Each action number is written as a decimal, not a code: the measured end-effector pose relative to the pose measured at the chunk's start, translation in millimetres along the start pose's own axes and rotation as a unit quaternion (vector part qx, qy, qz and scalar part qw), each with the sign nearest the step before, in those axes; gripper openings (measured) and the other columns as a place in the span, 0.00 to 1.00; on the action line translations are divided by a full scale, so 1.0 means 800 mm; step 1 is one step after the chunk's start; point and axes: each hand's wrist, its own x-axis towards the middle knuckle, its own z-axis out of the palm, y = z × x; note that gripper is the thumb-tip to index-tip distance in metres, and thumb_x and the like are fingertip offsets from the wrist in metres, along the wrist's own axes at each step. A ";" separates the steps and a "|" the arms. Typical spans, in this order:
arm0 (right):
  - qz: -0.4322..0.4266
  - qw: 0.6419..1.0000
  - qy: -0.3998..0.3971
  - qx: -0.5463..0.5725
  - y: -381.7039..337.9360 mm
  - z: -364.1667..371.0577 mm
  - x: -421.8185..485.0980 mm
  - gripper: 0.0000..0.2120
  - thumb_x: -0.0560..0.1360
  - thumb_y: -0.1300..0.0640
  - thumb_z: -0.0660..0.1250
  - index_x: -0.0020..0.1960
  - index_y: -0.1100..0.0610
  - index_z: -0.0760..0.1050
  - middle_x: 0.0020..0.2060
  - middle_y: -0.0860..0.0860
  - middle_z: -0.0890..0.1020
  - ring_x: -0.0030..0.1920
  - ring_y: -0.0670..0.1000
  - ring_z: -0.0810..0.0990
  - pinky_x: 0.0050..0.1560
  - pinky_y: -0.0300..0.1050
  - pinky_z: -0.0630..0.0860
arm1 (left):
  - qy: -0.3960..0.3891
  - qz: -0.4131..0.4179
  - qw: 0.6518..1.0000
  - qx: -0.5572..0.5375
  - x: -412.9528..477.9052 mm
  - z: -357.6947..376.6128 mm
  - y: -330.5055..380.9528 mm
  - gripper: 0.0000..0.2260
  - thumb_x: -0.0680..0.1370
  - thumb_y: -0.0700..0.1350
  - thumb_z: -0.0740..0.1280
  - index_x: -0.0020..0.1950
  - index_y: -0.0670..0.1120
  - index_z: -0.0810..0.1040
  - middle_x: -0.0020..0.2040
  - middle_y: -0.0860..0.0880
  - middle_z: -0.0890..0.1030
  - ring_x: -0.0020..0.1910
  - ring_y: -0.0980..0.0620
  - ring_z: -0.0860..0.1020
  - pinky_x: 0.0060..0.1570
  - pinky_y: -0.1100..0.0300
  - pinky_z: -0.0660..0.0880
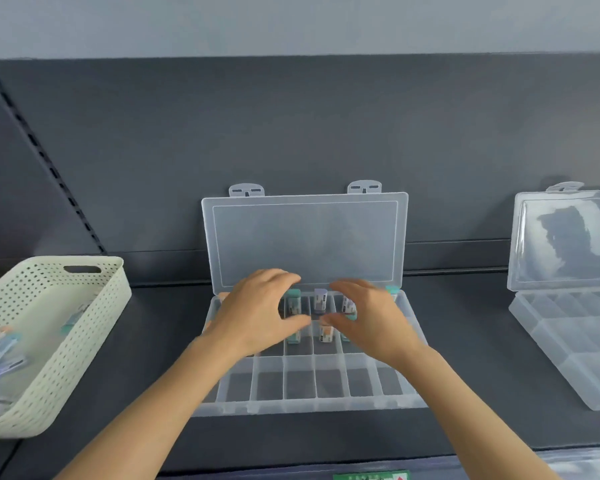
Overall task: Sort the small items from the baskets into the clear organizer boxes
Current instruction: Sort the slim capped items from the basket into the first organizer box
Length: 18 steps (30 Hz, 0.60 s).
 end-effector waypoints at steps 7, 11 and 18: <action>-0.053 0.998 -0.037 0.014 -0.039 0.034 0.016 0.27 0.75 0.48 0.67 0.71 0.53 0.67 0.70 0.49 0.69 0.67 0.49 0.70 0.62 0.35 0.65 | 0.016 -0.069 0.997 -0.015 -0.051 -0.026 -0.061 0.31 0.75 0.62 0.63 0.75 0.56 0.59 0.76 0.58 0.59 0.75 0.59 0.53 0.71 0.58 0.56; -0.073 0.996 -0.035 0.027 -0.076 0.050 0.023 0.24 0.76 0.48 0.66 0.70 0.52 0.69 0.68 0.47 0.72 0.67 0.49 0.71 0.62 0.34 0.64 | 0.049 -0.107 0.992 -0.036 -0.079 -0.040 -0.102 0.30 0.74 0.63 0.63 0.74 0.56 0.60 0.75 0.59 0.59 0.75 0.61 0.53 0.71 0.58 0.55; -0.053 0.996 -0.049 0.055 -0.156 0.093 0.046 0.24 0.76 0.44 0.64 0.70 0.48 0.68 0.67 0.45 0.72 0.65 0.48 0.73 0.58 0.34 0.66 | 0.085 -0.131 0.986 -0.063 -0.126 -0.066 -0.183 0.28 0.73 0.63 0.64 0.71 0.56 0.67 0.73 0.60 0.63 0.73 0.63 0.56 0.71 0.61 0.56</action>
